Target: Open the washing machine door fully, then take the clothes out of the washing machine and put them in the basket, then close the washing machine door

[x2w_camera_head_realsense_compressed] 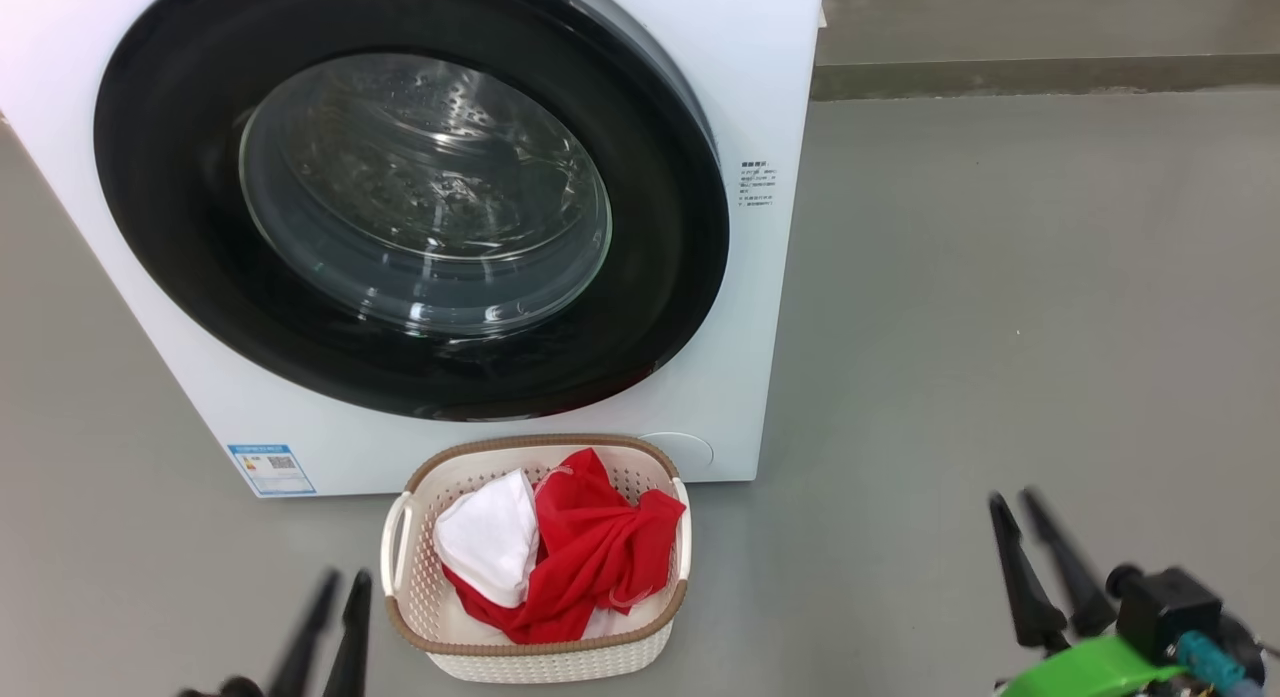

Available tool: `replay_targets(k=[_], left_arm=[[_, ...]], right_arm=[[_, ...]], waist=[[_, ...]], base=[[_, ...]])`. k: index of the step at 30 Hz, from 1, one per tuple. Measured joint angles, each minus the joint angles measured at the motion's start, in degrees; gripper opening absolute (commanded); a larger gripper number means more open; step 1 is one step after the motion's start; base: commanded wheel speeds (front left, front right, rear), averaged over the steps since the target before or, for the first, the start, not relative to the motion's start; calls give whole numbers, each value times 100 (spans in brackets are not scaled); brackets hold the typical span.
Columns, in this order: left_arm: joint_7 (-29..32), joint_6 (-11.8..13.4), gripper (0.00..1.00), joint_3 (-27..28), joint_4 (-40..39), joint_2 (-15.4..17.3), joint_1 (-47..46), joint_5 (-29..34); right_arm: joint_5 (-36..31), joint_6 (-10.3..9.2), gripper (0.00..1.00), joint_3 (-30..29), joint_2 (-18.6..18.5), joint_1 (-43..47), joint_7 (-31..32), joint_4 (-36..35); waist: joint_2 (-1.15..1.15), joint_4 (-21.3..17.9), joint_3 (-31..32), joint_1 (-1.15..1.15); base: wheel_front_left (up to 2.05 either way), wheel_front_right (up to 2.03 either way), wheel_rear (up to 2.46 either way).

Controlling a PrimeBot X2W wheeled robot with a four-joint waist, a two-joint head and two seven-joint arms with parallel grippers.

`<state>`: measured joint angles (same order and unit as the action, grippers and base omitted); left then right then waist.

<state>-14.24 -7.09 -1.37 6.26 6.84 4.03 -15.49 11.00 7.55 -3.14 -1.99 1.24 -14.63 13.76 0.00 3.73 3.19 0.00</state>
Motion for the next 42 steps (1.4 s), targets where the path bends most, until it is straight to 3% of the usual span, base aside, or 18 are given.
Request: replay_targets(k=[5,42], left_arm=[[55,0,0,-51,214,-96,101,-112],[667,0,0,121,411,-202,-83,-2458]], right_arm=[[69,1,0,9,65,138,58,231],[2542,0,0,-135,56,78,689,221]], waist=[[0,-5,-4,0],[0,-122,-110,1]], base=[[0,0,0],[0,0,0]])
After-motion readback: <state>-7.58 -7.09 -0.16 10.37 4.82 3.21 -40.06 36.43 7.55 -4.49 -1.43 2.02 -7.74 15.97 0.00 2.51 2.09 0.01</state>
